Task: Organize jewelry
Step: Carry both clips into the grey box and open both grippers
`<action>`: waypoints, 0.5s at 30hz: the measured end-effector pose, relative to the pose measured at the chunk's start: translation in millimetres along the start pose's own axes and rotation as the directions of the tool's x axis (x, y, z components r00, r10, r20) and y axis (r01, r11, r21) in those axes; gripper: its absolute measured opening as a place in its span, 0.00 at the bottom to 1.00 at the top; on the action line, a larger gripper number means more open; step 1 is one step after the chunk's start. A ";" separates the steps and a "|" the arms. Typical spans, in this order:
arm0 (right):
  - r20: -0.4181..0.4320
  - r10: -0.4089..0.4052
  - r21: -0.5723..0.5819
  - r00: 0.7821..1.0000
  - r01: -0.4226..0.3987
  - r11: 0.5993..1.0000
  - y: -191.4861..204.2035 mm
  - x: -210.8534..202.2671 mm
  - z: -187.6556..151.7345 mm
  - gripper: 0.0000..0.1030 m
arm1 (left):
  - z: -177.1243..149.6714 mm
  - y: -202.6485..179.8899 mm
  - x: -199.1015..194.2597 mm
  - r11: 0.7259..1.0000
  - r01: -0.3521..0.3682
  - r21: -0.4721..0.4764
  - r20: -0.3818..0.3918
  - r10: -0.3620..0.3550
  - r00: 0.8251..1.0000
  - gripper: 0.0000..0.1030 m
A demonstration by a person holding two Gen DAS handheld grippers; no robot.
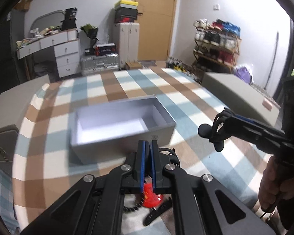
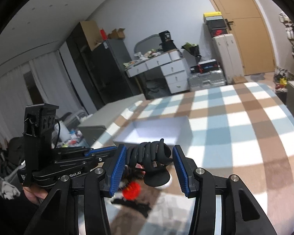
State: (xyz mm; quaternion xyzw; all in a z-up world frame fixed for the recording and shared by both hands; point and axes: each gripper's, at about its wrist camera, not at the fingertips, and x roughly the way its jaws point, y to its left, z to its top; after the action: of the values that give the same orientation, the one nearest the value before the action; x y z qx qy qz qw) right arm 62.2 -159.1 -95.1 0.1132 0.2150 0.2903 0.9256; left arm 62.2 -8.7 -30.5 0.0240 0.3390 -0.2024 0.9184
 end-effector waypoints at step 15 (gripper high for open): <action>-0.163 0.029 0.011 0.986 -0.028 1.000 2.0 104.9 60.7 0.46 | 41.1 57.6 41.6 0.989 -0.080 -0.127 0.001 0.081 0.997 0.01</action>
State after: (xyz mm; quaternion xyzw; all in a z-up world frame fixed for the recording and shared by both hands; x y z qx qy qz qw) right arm 166.8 -101.2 -75.8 0.0961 0.2897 0.3110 0.9001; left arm 138.4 21.9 -30.6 -0.0215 0.3470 -0.1435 0.9266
